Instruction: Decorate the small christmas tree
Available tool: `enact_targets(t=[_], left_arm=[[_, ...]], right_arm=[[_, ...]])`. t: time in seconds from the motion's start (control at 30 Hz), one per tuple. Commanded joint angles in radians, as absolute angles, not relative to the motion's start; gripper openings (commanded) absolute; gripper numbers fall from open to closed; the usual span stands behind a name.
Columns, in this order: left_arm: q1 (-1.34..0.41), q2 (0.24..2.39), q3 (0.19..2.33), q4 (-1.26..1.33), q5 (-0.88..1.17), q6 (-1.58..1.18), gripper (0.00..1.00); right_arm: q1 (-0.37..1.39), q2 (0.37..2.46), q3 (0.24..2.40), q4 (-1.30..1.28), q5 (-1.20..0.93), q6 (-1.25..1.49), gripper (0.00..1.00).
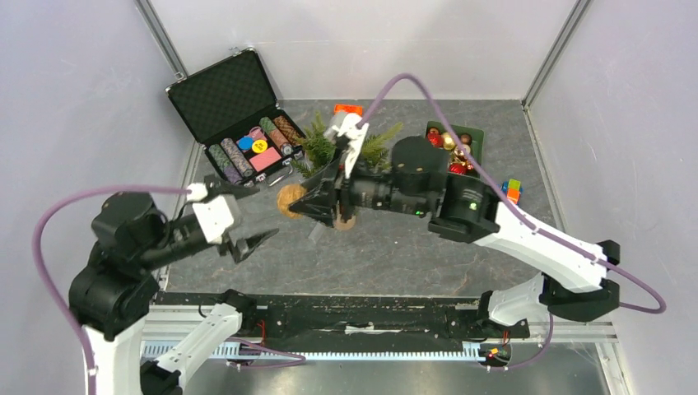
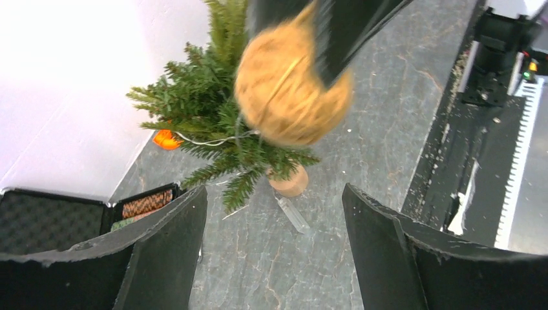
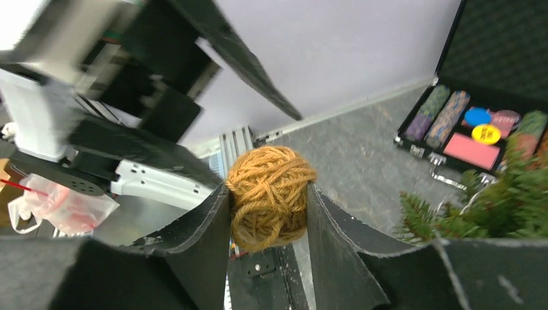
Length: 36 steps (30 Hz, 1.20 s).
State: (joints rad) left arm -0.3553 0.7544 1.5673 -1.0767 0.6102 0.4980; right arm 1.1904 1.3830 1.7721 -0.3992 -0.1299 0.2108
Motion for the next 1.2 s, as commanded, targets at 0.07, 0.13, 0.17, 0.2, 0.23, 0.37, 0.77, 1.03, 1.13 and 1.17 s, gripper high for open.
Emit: enact_targets(t=[0.07,0.13,0.17,0.2,0.23,0.37,0.77,1.03,1.13,1.17], left_arm=[[-0.358,0.681,1.580,-1.239,0.745,0.666,0.83],[-0.357,0.674,1.567,-1.265,0.786,0.696,0.83],[-0.357,0.673,1.553,-1.269,0.809,0.701,0.83],[-0.357,0.676,1.540,-1.266,0.831,0.702,0.83],[-0.357,0.677,1.525,-1.255,0.841,0.699,0.83],[-0.356,0.693,1.490,-1.155,0.754,0.651,0.83],[-0.355,0.708,1.440,-1.095,0.626,0.717,0.84],[-0.355,0.708,1.442,-1.088,0.671,0.688,0.13],[-0.355,0.703,1.447,-1.111,0.681,0.663,0.02],[-0.356,0.703,1.449,-1.119,0.679,0.645,0.02]], right_arm=[[1.209,1.431,1.688,-0.289,-0.133,0.260,0.05],[1.210,1.438,1.662,-0.246,-0.175,0.283,0.05],[1.211,1.442,1.646,-0.220,-0.181,0.295,0.05],[1.214,1.445,1.631,-0.196,-0.183,0.307,0.05],[1.216,1.450,1.619,-0.173,-0.185,0.317,0.05],[1.221,1.492,1.634,-0.148,-0.233,0.330,0.05],[1.223,1.472,1.554,-0.065,-0.271,0.369,0.06],[1.223,1.452,1.517,-0.053,-0.247,0.361,0.07],[1.221,1.421,1.489,-0.054,-0.218,0.339,0.43],[1.221,1.401,1.474,-0.053,-0.207,0.327,0.58]])
